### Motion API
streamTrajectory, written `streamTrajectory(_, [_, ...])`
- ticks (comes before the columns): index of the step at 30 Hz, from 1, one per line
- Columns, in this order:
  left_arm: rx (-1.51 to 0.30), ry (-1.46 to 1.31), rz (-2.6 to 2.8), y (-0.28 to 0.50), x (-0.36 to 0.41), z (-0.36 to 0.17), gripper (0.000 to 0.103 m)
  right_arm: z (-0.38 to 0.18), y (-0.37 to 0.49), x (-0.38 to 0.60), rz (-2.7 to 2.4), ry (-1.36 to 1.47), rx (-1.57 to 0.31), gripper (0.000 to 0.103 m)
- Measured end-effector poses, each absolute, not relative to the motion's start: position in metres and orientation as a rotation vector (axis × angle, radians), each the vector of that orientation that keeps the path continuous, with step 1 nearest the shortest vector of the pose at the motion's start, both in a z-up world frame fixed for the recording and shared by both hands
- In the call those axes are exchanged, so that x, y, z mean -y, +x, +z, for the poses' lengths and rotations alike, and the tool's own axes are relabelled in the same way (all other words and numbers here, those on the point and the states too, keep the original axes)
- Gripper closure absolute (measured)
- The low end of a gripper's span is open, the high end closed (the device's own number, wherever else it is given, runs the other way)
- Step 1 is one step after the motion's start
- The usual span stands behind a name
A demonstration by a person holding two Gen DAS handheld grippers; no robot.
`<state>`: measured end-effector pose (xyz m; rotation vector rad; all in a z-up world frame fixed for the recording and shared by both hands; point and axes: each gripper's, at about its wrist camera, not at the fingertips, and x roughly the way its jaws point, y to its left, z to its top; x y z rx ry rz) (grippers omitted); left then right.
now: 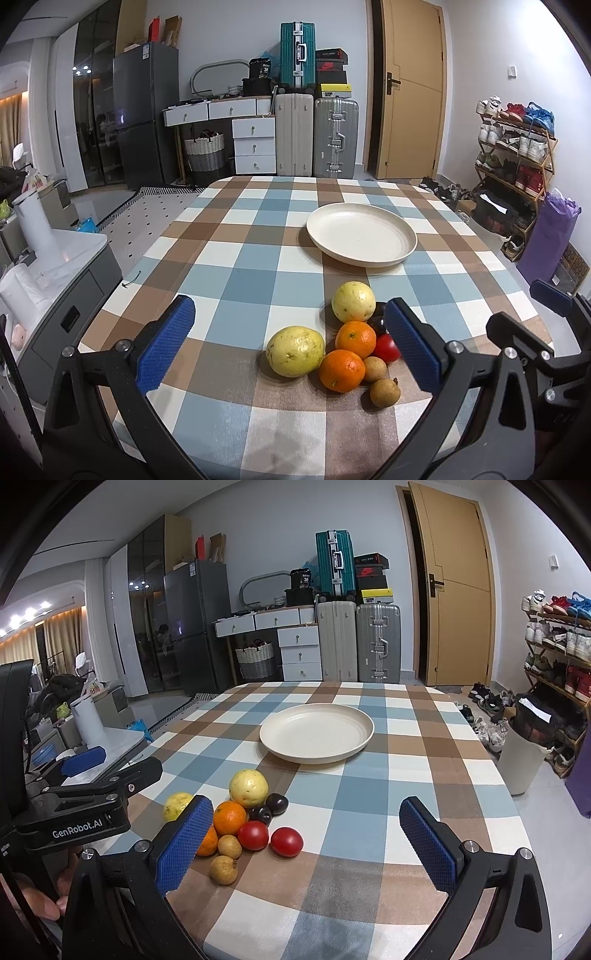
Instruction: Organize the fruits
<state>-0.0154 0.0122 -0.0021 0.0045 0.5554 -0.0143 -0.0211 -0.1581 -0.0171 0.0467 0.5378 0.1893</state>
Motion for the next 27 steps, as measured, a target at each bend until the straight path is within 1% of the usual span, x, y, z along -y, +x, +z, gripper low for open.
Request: streamTrajectory(27, [-0.563,-0.002,-0.013,-0.0204,-0.0149,-0.0035,0.001,-0.0155,-0.0235,0.1574,0.187,0.05,-0.532,0.0])
